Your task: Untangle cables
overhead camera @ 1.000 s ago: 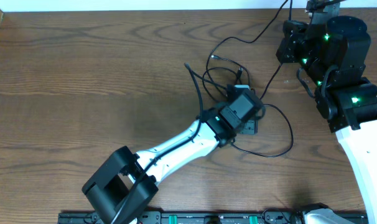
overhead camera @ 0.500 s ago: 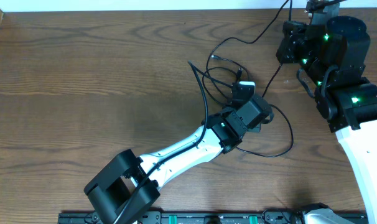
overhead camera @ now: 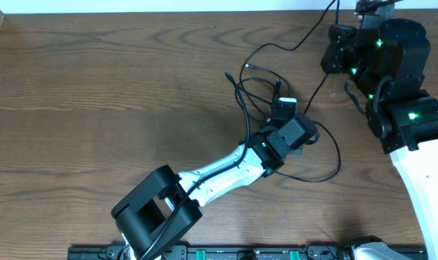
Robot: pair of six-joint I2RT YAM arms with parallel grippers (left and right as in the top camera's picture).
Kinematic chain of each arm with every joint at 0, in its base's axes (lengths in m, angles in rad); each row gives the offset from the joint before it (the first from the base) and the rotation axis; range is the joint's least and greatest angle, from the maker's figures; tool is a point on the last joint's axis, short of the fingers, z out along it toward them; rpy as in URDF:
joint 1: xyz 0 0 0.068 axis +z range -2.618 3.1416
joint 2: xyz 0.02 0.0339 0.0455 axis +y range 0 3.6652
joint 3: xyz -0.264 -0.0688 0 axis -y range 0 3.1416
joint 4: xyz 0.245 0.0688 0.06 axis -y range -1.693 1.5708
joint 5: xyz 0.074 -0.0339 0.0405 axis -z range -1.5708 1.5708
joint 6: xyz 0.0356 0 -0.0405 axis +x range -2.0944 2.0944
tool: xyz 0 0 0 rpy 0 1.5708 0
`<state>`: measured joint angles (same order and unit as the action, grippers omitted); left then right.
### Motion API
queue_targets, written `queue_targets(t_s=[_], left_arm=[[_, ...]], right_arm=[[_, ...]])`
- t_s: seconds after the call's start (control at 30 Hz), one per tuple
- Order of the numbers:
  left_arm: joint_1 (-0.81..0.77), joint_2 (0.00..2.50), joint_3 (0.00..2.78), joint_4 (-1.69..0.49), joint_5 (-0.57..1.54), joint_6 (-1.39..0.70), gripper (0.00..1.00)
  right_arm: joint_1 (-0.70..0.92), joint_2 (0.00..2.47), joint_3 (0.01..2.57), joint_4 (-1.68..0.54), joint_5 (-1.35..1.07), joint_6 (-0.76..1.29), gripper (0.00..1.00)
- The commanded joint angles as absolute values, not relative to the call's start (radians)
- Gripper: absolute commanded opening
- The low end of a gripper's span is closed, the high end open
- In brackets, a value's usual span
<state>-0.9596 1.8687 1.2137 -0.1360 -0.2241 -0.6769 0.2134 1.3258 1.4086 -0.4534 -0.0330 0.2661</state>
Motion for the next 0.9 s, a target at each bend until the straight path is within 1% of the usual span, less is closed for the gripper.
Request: queue_targets(t_s=[0.0,0.43,0.63,0.87], left_arm=[[-0.961,1.876,1.201,-0.12,-0.253,-0.67,0.41],[-0.961,1.883,1.201,-0.089,-0.308,-0.67,0.4],[-0.961,1.918,1.201,-0.065,-0.302,-0.67,0.25],[-0.961,1.938,1.201,-0.065,-0.297,-0.678,0.25]], right_arm=[[0.208,1.322,1.414,-0.458,-0.029,0.25,0.01],[0.208,1.322,1.414,-0.462,-0.029,0.254,0.01],[0.208,1.322,1.414,-0.461,-0.029,0.257,0.01],[0.208,1.322,1.414,-0.463,-0.029,0.257,0.01]])
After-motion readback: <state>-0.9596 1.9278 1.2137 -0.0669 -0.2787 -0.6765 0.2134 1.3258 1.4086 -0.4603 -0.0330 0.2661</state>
